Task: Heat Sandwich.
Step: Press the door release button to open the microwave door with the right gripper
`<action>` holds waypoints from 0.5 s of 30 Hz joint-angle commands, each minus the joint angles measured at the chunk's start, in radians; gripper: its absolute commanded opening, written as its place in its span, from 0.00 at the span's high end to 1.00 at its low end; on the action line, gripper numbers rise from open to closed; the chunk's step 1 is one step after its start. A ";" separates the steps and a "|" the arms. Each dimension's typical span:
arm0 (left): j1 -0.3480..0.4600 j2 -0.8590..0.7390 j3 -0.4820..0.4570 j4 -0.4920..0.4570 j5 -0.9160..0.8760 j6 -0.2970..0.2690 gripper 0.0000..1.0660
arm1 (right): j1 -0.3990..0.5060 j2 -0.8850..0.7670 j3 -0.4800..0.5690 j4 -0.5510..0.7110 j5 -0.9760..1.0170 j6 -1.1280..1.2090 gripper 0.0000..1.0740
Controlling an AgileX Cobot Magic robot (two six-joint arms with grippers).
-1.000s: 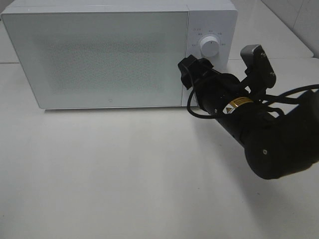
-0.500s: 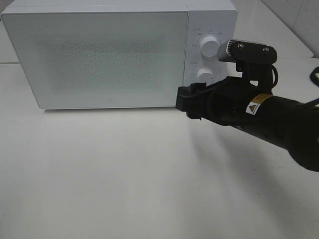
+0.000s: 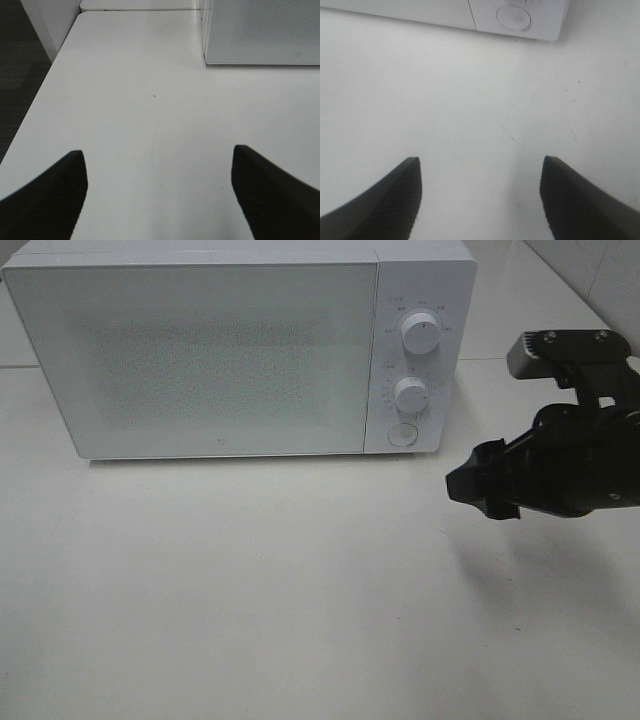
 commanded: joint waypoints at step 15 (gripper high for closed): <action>0.000 -0.004 -0.005 -0.001 -0.006 0.002 0.31 | -0.248 -0.093 -0.199 -0.633 0.752 0.438 0.37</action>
